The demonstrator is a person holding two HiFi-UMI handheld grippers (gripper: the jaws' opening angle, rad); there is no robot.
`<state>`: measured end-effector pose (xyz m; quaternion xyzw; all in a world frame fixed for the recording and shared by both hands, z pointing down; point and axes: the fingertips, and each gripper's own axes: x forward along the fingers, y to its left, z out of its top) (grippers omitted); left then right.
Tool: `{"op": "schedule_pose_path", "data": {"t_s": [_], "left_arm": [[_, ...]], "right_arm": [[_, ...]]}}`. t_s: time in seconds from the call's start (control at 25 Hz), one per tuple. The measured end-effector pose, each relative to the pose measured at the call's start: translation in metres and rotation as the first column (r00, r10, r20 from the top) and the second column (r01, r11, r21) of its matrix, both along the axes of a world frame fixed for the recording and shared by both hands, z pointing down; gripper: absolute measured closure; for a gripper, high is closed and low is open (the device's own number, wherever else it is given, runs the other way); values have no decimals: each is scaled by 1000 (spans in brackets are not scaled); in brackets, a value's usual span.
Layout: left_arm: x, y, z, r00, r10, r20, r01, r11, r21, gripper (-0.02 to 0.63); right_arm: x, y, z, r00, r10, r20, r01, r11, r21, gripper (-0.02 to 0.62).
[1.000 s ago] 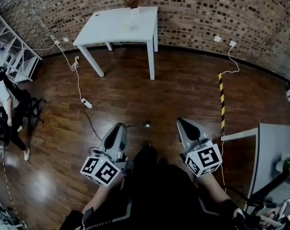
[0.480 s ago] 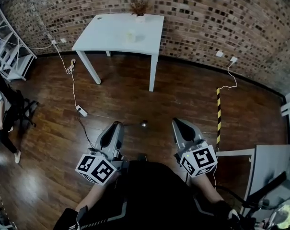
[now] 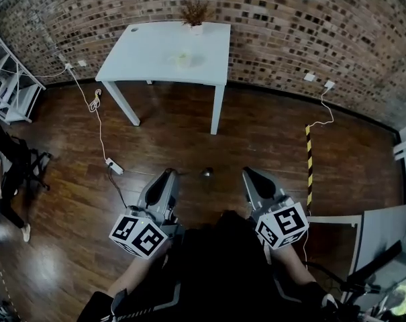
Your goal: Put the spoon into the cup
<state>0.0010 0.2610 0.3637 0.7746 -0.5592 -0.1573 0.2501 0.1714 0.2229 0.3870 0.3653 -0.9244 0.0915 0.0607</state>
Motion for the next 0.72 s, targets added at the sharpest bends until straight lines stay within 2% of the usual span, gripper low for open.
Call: {"op": "schedule_pose_path", "data": {"t_s": [0.32,0.56,0.72], "left_arm": [[-6,-72,1,1000,-27,-6,27,999,-20,571],[5,-137,-14,999,-28,43,28,1000,2,572],[13,-177,-13,997,-43,69,44,999,-12,572]], "right_arm": [[-4,-76,-2,1000,-17,12,17,1000,4,589],[2,-140,-8,999,-39,27,39,999,18,589],[7,-179,-15,995,-94,28,93,994,51,589]]}}
